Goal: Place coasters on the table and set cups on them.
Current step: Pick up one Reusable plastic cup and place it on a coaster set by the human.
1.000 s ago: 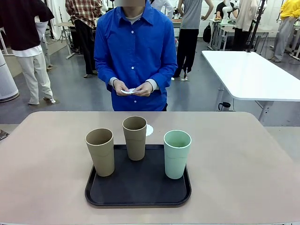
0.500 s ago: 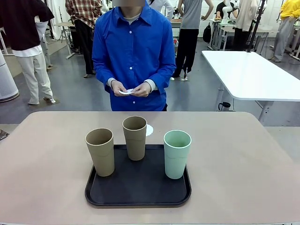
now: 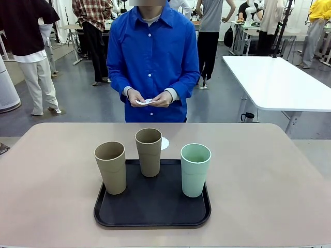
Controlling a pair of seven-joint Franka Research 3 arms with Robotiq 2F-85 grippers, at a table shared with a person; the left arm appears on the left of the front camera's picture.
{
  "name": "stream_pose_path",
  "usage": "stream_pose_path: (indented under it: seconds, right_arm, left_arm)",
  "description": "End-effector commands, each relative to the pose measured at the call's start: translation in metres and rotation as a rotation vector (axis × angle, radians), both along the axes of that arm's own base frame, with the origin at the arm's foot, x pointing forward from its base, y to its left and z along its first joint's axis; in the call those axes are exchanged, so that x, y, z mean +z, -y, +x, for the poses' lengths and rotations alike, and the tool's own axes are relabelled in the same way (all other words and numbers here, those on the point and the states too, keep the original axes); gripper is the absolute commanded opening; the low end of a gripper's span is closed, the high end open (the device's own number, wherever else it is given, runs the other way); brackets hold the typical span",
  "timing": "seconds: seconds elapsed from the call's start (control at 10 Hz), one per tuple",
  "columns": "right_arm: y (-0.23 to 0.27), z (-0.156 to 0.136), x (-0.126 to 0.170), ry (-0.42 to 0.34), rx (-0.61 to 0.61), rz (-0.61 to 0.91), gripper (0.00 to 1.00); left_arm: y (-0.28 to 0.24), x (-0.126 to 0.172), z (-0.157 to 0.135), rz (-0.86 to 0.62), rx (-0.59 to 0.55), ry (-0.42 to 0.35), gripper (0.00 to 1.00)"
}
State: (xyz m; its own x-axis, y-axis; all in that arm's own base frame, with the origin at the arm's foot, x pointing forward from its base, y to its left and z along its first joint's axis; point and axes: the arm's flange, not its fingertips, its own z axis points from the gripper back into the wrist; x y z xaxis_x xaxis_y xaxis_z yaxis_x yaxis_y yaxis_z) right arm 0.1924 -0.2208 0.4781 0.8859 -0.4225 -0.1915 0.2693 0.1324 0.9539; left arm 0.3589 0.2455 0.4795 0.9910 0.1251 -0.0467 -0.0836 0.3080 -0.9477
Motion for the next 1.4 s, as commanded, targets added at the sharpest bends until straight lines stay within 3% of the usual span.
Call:
stream_pose_path:
  seconds: [0.0, 0.4, 0.5, 0.6, 0.8, 1.0, 1.3]
  right_arm:
    - [0.000, 0.000, 0.000, 0.000, 0.000, 0.003, 1.00]
    - [0.000, 0.000, 0.000, 0.000, 0.000, 0.003, 1.00]
    - [0.000, 0.000, 0.000, 0.000, 0.000, 0.003, 1.00]
    - [0.000, 0.000, 0.000, 0.000, 0.000, 0.003, 1.00]
    - [0.000, 0.000, 0.000, 0.000, 0.000, 0.003, 1.00]
    - [0.000, 0.000, 0.000, 0.000, 0.000, 0.003, 1.00]
    - [0.000, 0.000, 0.000, 0.000, 0.000, 0.003, 1.00]
  left_arm:
    - [-0.001, 0.000, -0.001, -0.006, 0.003, 0.004, 1.00]
    - [0.000, 0.000, 0.000, 0.000, 0.000, 0.000, 1.00]
    - [0.011, 0.027, 0.013, -0.007, -0.067, 0.113, 1.00]
    - [0.032, 0.052, 0.022, 0.044, -0.218, 0.285, 1.00]
    - [0.089, 0.071, 0.032, 0.281, -0.516, 0.570, 1.00]
    - [0.158, 0.051, 0.036, 0.558, -0.681, 0.747, 1.00]
    - [0.234, 0.002, 0.024, 0.809, -0.849, 0.995, 1.00]
